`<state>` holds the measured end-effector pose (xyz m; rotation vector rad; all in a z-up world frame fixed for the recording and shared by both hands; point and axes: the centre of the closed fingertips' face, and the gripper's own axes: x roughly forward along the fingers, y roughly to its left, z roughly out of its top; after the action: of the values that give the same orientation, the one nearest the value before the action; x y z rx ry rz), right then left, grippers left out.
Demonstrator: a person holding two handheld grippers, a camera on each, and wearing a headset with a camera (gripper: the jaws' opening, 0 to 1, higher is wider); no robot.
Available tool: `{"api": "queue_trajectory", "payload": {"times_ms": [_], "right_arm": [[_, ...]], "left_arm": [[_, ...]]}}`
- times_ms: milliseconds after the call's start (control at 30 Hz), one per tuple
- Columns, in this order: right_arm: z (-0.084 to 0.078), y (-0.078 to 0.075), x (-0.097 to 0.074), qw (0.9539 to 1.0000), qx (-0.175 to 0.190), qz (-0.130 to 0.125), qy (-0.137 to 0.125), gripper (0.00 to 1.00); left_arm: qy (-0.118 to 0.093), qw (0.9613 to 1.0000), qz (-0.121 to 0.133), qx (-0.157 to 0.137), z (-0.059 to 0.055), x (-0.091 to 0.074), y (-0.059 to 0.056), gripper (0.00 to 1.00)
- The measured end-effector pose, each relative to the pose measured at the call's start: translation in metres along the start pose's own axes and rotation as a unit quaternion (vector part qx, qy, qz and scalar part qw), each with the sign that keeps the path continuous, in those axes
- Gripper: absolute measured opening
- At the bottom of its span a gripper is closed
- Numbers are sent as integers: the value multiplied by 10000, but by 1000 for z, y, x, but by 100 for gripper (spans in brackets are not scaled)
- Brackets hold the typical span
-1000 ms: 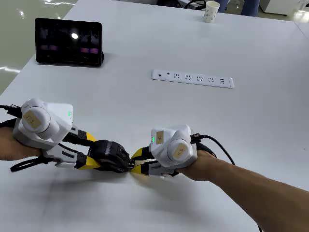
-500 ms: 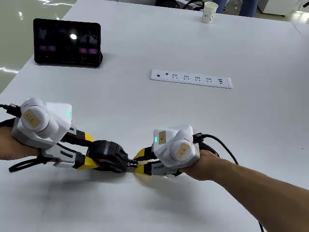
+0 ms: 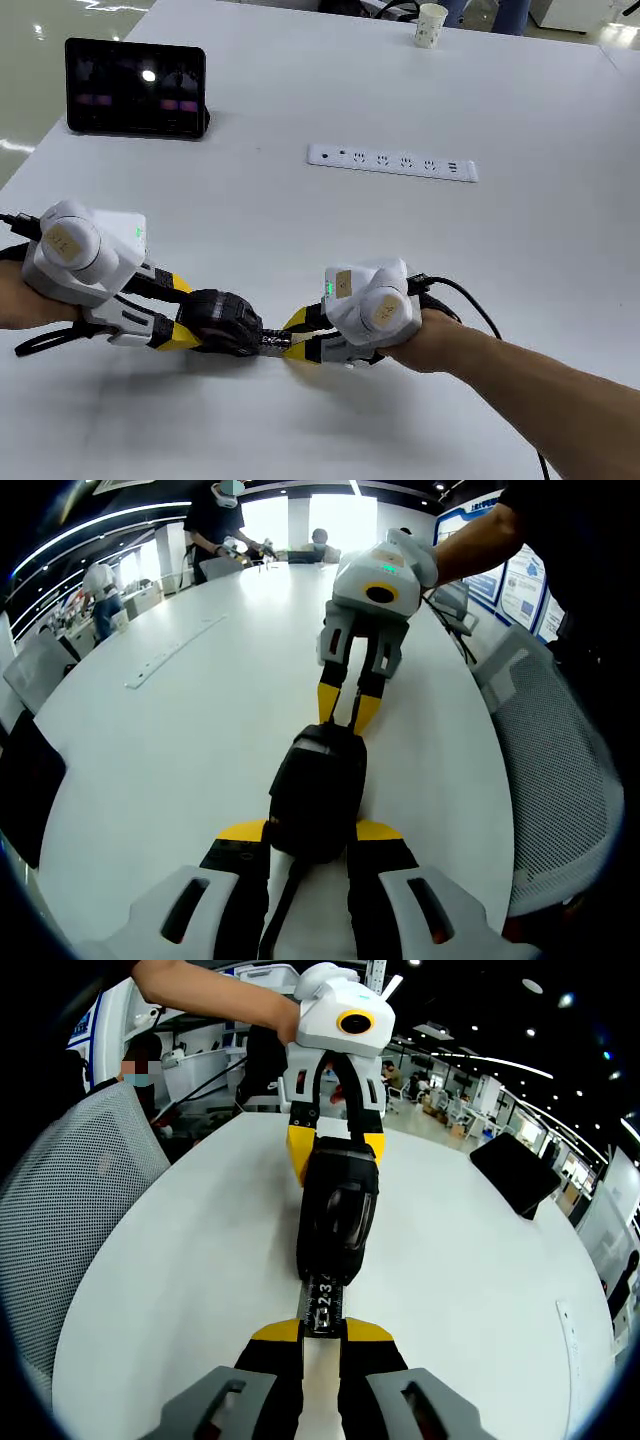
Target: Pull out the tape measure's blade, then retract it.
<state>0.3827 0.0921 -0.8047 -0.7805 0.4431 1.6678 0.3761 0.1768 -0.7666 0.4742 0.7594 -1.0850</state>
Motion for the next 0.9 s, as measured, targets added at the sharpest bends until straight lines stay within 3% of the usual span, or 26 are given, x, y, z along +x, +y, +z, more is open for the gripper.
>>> {"api": "queue_trajectory", "payload": {"times_ms": [900], "right_arm": [[-20, 3, -19, 9999, 48, 4, 149, 10]], "left_arm": [[62, 10000, -22, -53, -2, 2, 0, 24]]}}
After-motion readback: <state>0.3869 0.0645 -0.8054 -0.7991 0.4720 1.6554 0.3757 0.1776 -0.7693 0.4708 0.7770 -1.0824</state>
